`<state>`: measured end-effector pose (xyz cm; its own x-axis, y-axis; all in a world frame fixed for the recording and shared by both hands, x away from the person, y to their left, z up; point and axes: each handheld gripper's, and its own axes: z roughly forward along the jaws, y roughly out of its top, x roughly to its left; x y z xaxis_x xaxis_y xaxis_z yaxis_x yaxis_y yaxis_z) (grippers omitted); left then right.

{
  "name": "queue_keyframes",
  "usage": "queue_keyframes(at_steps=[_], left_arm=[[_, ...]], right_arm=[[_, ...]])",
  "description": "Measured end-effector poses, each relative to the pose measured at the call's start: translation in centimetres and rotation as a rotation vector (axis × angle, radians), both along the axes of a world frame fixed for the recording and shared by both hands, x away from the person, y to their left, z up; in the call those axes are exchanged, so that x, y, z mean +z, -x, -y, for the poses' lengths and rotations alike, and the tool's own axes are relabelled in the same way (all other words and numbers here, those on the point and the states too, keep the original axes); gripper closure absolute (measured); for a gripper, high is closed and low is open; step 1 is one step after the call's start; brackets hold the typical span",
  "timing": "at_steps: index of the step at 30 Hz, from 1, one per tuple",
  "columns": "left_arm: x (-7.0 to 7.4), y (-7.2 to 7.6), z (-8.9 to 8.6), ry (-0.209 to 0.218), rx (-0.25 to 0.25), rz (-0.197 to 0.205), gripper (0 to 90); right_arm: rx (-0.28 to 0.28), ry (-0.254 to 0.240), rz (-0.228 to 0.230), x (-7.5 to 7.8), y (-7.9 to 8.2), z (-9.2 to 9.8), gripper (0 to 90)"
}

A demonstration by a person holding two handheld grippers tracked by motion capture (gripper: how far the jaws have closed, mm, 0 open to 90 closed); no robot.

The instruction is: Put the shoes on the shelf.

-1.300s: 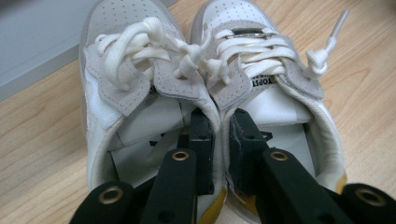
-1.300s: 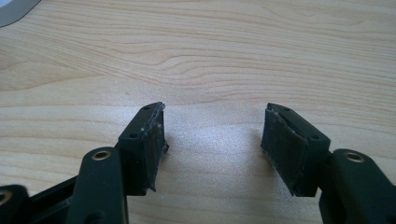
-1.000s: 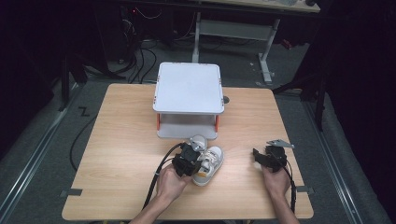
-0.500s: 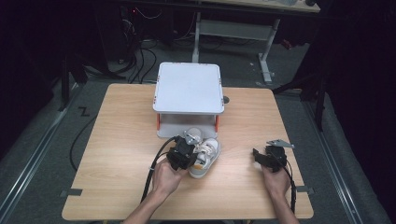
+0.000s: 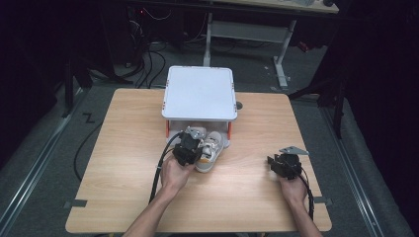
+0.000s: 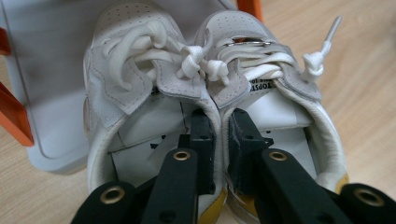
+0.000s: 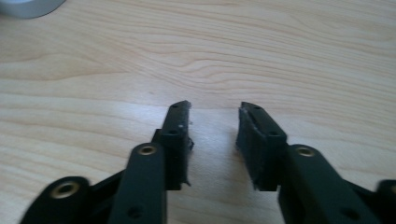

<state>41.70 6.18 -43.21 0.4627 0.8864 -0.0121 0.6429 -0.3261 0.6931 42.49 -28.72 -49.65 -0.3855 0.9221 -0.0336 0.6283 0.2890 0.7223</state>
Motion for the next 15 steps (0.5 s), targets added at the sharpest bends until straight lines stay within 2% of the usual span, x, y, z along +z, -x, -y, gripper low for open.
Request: queue_keyframes(at_steps=[5, 7, 8, 15], left_arm=[[-0.3, -1.1, -0.1, 0.001, 0.036, 0.011, 81.6], [-0.3, -1.3, -0.1, 0.007, 0.047, 0.013, 81.5], [-0.3, -1.6, -0.1, 0.011, 0.058, 0.022, 81.5], [-0.9, -2.5, -0.4, 0.025, 0.108, 0.036, 81.3]], right_arm=[[0.095, -0.05, 0.011, 1.7, 0.0, -1.7, 78.8], [0.109, -0.057, 0.017, 2.1, 0.0, -2.0, 80.3], [0.154, -0.089, 0.046, 3.6, 0.1, -2.7, 82.8], [0.258, -0.157, 0.118, 8.7, -0.4, -5.4, 87.2]])
